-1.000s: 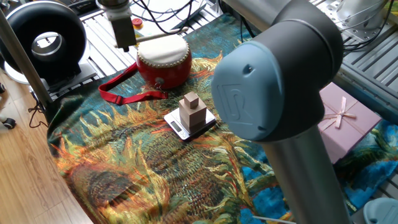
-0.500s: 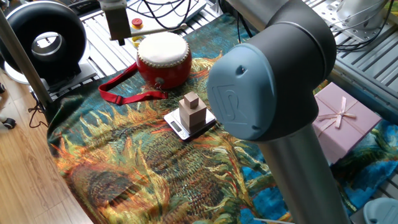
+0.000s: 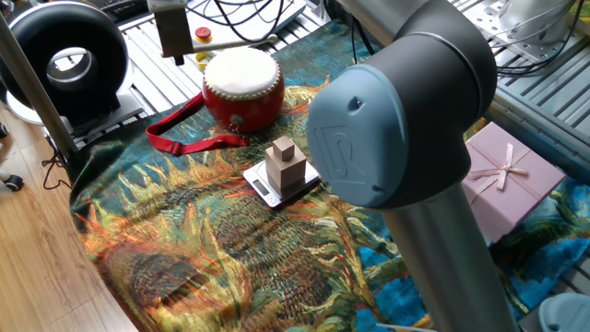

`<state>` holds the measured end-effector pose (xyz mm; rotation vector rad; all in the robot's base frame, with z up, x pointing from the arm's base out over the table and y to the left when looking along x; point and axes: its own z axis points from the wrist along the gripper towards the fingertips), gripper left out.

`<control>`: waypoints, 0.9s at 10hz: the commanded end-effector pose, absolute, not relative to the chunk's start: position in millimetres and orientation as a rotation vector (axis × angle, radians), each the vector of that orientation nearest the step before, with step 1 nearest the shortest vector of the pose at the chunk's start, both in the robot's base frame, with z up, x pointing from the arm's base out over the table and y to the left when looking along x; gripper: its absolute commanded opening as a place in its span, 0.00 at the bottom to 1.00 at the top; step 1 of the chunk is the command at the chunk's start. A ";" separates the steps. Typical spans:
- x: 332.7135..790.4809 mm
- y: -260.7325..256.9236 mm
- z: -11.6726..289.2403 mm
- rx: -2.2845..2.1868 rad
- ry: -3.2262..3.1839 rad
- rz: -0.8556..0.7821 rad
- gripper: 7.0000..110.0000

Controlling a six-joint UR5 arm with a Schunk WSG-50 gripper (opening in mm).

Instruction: Play the drum

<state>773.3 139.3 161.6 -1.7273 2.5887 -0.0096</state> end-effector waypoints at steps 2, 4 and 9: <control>784.4 151.3 143.9 -1.685 2.577 -0.001 0.00; 800.4 158.6 110.8 -1.657 2.552 -0.033 0.00; 820.1 160.3 68.7 -1.613 2.502 -0.090 0.00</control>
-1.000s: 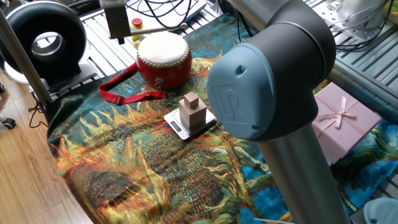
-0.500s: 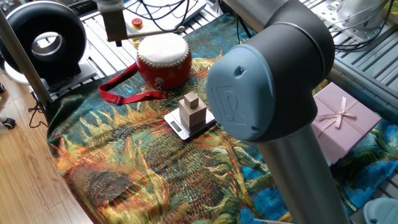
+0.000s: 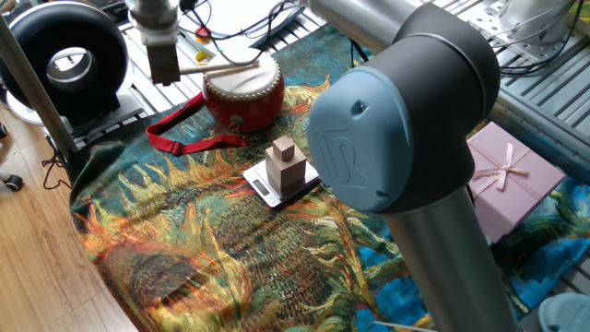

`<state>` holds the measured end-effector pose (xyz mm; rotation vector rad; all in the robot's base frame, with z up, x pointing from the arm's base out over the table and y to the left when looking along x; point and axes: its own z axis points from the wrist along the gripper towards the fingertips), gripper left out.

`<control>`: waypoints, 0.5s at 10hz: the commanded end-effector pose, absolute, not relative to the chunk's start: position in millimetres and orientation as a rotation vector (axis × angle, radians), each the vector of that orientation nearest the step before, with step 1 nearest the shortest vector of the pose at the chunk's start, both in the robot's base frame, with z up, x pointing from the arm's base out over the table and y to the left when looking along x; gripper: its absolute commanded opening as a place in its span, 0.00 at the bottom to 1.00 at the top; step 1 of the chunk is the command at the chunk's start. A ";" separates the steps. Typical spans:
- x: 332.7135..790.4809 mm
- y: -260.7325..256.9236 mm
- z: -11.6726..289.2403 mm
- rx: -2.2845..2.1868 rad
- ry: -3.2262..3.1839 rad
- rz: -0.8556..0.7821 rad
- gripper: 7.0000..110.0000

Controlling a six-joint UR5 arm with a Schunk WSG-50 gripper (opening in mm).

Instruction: Play the drum

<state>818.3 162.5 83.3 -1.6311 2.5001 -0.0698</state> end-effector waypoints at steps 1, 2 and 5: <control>811.1 155.3 81.9 -1.623 2.536 -0.099 0.00; 804.5 155.2 95.4 -1.626 2.554 -0.081 0.00; 791.4 144.8 120.2 -1.639 2.611 -0.064 0.00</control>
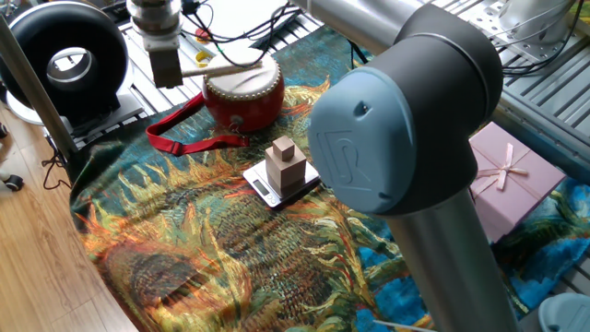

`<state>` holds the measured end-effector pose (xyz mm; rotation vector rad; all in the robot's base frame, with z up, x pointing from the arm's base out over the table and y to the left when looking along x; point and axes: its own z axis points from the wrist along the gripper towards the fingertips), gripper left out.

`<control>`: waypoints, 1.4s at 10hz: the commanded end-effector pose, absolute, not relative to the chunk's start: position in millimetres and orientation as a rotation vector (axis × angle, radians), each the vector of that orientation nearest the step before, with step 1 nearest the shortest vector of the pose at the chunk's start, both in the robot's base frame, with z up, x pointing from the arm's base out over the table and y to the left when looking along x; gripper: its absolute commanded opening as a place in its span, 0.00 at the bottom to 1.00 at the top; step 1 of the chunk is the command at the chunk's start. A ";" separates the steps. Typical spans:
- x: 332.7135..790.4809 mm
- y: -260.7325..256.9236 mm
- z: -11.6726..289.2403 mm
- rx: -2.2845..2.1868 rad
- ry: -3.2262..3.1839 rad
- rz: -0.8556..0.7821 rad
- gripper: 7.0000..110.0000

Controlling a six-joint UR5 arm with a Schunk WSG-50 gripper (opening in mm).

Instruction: Play the drum

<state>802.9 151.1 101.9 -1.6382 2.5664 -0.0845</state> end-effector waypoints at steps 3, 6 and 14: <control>786.4 142.6 134.8 -1.642 2.621 -0.049 0.00; 787.8 145.8 134.9 -1.643 2.606 -0.036 0.00; 786.5 144.5 129.6 -1.910 2.412 -0.028 0.00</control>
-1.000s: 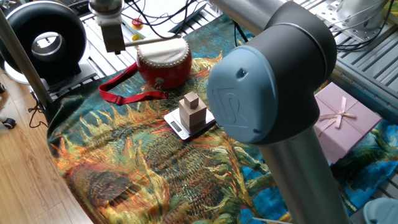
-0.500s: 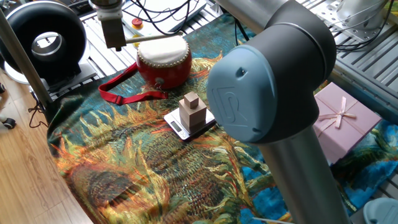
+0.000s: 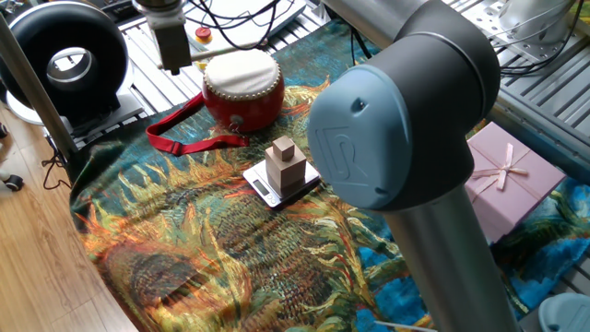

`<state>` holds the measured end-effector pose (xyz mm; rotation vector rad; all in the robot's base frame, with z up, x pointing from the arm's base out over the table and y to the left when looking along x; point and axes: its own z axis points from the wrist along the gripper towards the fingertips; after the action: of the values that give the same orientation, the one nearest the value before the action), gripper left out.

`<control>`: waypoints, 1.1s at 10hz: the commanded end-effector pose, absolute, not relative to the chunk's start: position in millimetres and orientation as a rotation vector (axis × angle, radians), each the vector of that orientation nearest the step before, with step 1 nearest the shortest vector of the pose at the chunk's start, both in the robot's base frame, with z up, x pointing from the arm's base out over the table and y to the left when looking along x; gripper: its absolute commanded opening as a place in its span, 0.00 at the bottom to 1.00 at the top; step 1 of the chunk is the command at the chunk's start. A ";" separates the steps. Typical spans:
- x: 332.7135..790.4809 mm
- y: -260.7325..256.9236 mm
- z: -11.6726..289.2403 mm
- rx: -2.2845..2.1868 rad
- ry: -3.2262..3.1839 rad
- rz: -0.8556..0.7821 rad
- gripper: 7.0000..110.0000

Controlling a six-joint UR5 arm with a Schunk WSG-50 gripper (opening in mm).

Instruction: Play the drum

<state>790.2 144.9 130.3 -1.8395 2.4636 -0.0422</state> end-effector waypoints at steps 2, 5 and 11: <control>783.2 139.4 125.0 -1.930 2.399 -0.029 0.00; 779.0 133.4 122.7 -1.928 2.398 -0.022 0.00; 776.2 133.0 106.5 -1.908 2.389 -0.030 0.00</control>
<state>777.9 131.7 112.5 -1.9237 2.3939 -0.0401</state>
